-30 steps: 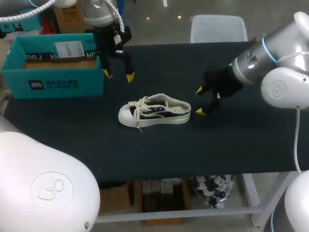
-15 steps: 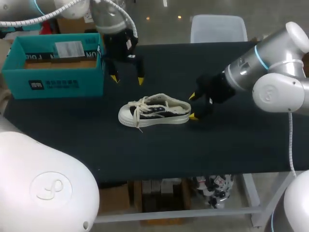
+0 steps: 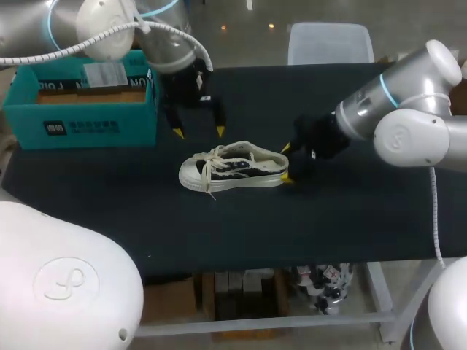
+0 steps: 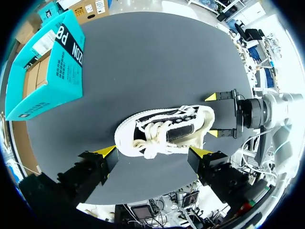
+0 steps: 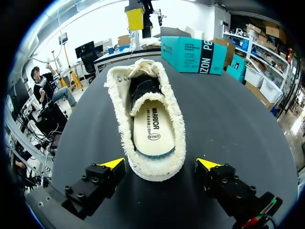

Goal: Open the shoe tongue, take the insole out of the shoe, put the insole back into the shoe, and pack the shoe into the shoebox

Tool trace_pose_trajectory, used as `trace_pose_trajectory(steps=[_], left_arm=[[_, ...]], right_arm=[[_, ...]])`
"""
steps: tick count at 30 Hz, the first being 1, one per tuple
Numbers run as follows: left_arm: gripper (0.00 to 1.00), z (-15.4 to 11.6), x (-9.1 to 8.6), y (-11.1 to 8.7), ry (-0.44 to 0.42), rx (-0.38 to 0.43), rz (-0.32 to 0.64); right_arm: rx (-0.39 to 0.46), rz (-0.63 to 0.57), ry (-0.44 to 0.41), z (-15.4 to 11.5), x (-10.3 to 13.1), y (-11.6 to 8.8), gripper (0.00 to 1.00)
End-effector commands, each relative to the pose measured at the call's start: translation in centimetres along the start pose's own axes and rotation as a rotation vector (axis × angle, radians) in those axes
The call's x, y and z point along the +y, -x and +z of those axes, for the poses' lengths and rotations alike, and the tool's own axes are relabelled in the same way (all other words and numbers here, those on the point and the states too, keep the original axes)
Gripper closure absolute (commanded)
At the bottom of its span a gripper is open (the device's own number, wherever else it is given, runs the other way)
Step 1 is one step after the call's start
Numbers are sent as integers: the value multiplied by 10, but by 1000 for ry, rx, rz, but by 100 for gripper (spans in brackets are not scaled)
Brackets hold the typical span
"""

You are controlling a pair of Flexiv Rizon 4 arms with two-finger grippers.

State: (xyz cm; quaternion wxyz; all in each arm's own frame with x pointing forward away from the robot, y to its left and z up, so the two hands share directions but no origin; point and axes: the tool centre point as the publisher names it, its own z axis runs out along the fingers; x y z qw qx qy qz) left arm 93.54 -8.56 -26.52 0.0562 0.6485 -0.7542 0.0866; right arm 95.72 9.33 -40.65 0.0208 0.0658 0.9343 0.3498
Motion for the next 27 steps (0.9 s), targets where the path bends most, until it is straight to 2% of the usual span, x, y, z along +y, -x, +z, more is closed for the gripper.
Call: trace_pose_trajectory(steps=[1,13,27], left_arm=[[0,9,-3,-8,-10,-26,-10],[0,24,-9,-16,1,-53,-18],[0,37,-13,-17,13,-68,-23]], right_arm=[[21,2,16,11,-2,6,0],[60,-1,59,31,4,8,0],[88,11,97,36,2,3,0]])
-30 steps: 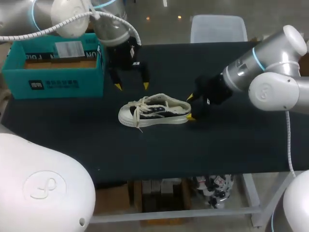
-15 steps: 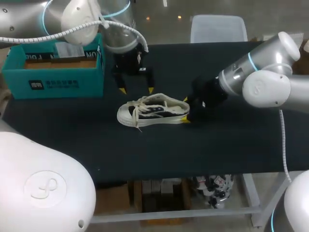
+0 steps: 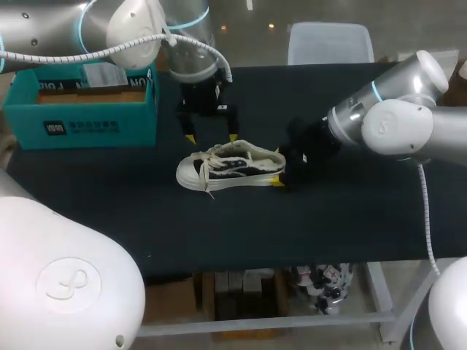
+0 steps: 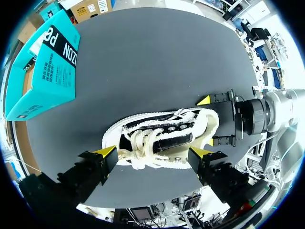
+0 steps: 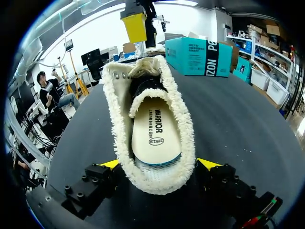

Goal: Open the shoe tongue, take the insole out of the shoe, put the insole back into the shoe, and pack the shoe into the shoebox

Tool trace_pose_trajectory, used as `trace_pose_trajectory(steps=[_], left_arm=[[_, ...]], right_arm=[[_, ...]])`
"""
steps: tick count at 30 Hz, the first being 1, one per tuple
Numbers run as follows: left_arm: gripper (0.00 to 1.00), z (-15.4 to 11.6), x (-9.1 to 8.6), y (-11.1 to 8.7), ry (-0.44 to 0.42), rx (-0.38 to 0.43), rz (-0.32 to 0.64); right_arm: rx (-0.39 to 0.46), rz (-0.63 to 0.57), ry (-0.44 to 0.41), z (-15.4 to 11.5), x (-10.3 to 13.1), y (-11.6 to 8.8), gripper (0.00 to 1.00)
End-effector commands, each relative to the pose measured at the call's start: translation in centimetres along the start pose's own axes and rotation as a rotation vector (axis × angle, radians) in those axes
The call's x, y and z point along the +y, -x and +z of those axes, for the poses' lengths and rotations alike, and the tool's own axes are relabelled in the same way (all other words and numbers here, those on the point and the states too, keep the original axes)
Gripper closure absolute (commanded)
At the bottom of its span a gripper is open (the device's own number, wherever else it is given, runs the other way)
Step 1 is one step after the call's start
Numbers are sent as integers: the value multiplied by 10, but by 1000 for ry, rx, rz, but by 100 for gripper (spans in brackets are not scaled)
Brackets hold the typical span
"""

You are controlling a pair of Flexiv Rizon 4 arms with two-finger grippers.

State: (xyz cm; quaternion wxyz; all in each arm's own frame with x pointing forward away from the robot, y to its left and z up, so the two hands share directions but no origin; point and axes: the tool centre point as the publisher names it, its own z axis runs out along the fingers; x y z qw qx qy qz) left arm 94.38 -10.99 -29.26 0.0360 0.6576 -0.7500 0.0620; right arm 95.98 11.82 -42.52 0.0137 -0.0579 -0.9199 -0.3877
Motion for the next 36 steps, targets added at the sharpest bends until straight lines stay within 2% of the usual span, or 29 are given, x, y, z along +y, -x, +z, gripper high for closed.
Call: trace_pose_trajectory(steps=[1,4,5,6,7,12,18,25,30,34,36], left_arm=[[0,5,-3,-1,4,-6,-8],[0,6,-4,-1,3,-2,-22],[0,6,-4,-2,3,2,-27],[0,6,-4,-3,3,3,-28],[0,5,-4,-5,3,4,-29],[0,0,3,-17,20,-25,7],[0,-4,8,-35,35,-118,18],[0,6,-5,-52,57,-176,-14],[0,22,-14,-52,86,-198,-41],[2,32,-14,-50,102,-198,-58],[9,35,-11,-50,104,-203,-65]], right_arm=[[15,-2,22,6,-5,4,0],[15,-5,32,8,-5,4,0],[14,-5,35,8,-5,4,20],[14,-6,36,8,-5,4,67],[13,-5,37,9,-4,4,100],[7,-10,41,9,-5,2,100],[7,-4,40,8,-6,0,100],[7,-4,40,8,-6,0,100],[7,-4,40,8,-6,0,100],[7,-4,40,8,-6,0,100],[7,-4,40,8,-6,0,100]])
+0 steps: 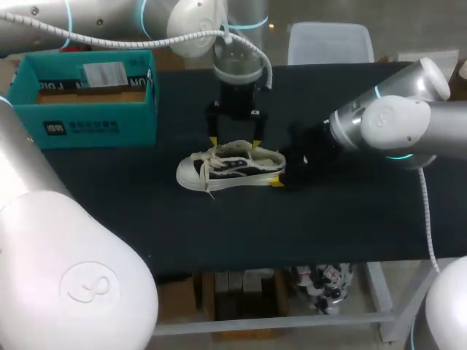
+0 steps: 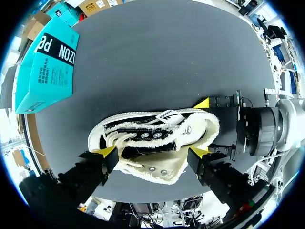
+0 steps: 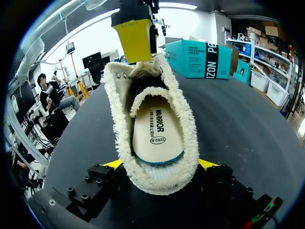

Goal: Open the shoe tongue, take the insole out of the shoe, put the insole back into the shoe, and pack the shoe into the shoebox

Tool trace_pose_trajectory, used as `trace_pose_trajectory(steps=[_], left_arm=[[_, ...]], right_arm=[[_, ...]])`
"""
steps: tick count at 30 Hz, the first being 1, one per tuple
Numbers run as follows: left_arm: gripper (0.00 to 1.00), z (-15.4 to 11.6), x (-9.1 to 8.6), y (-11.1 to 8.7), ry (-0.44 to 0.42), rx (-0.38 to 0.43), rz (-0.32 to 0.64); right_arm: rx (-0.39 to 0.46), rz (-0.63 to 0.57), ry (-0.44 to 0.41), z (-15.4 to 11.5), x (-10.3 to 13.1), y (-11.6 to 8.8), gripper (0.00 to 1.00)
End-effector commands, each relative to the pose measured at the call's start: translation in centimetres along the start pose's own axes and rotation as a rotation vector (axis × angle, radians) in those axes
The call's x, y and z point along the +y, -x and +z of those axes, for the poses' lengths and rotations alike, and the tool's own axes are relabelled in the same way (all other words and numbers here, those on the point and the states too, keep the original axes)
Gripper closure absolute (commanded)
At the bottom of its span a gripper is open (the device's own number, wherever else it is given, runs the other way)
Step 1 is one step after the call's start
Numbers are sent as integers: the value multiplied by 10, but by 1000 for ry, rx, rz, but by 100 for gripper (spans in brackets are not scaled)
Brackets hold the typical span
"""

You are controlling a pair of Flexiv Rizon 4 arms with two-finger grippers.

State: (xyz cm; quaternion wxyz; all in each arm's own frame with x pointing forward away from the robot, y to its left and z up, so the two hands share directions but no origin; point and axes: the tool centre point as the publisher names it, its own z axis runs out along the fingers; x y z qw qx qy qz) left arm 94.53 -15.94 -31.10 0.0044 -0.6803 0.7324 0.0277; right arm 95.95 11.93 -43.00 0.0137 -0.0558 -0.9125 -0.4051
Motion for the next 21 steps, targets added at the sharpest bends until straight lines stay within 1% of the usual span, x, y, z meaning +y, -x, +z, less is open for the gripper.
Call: trace_pose_trajectory(steps=[1,3,7,10,12,14,17,21], left_arm=[[11,9,-3,-7,29,-24,-4],[14,11,1,-9,31,-29,-5],[14,11,13,-14,30,-48,5],[13,15,18,-17,35,-71,6],[12,19,18,-18,38,-85,-2],[15,25,15,-19,38,-99,-14],[15,33,10,-20,45,-103,-22],[13,42,5,-21,50,-106,-29]], right_arm=[[3,-1,2,3,-4,0,100],[3,-1,2,3,-4,0,100],[3,-1,2,3,-4,0,100],[3,-1,2,3,-4,0,100],[3,-1,2,3,-4,0,100],[3,-1,2,3,-4,0,100],[3,-1,2,3,-4,0,100],[3,-1,2,3,-4,0,100]])
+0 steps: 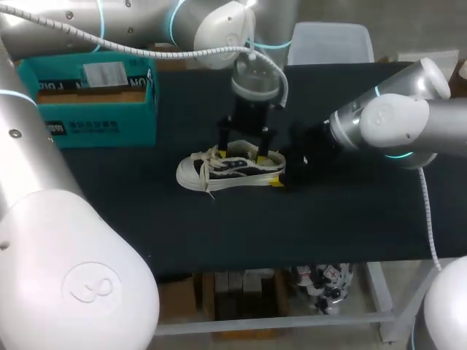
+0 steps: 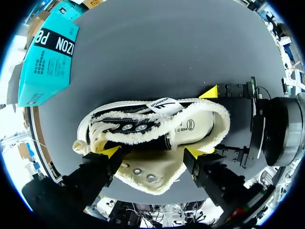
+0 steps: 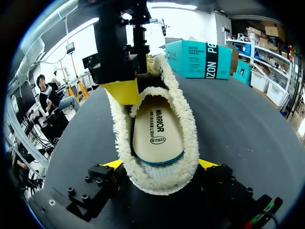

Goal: Open the shoe tongue, take the insole out of the shoe, put the insole back into the shoe, and pack the shoe into the shoebox

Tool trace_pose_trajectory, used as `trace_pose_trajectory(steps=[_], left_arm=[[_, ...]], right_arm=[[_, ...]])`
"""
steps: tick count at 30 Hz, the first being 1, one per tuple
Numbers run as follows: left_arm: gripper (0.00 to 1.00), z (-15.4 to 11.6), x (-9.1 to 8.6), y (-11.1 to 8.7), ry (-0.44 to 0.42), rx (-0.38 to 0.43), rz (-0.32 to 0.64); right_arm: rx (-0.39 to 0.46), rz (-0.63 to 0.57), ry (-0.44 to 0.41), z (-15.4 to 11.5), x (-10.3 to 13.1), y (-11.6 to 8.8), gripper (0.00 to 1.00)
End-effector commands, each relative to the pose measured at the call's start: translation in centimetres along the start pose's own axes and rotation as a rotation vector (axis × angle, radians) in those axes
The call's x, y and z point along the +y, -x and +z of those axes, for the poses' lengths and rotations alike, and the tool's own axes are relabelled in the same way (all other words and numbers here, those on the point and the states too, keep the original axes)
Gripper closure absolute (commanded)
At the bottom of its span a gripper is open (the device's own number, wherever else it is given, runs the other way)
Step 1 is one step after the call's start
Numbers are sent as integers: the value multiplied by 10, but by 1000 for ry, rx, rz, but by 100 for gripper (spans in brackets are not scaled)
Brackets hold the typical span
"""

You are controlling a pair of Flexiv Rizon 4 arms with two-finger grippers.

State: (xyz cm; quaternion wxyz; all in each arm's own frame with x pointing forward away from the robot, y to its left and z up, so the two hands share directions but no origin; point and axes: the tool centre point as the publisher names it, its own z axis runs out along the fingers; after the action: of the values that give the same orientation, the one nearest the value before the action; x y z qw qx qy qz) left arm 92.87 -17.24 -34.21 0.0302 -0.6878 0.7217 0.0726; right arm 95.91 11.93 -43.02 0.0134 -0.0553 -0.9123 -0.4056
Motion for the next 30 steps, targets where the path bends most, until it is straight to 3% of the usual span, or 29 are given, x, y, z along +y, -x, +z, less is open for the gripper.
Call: trace_pose_trajectory(steps=[1,4,7,8,10,11,17,30], left_arm=[[12,13,-11,-7,20,-11,-2],[14,17,-13,-8,23,-18,-6],[29,20,-13,-8,19,-31,-7],[51,21,-11,-8,11,-44,-6],[65,22,-8,-7,12,-46,-3],[100,22,-6,-6,11,-48,-2],[100,15,6,3,-17,-23,3],[100,-7,26,27,-94,111,-13]], right_arm=[[3,1,1,3,-4,0,100],[3,1,1,3,-4,0,100],[3,1,1,3,-4,0,100],[3,1,1,3,-4,0,100],[3,1,1,3,-4,0,100],[3,1,1,3,-4,0,100],[3,1,1,3,-4,0,100],[3,1,1,3,-4,0,100]])
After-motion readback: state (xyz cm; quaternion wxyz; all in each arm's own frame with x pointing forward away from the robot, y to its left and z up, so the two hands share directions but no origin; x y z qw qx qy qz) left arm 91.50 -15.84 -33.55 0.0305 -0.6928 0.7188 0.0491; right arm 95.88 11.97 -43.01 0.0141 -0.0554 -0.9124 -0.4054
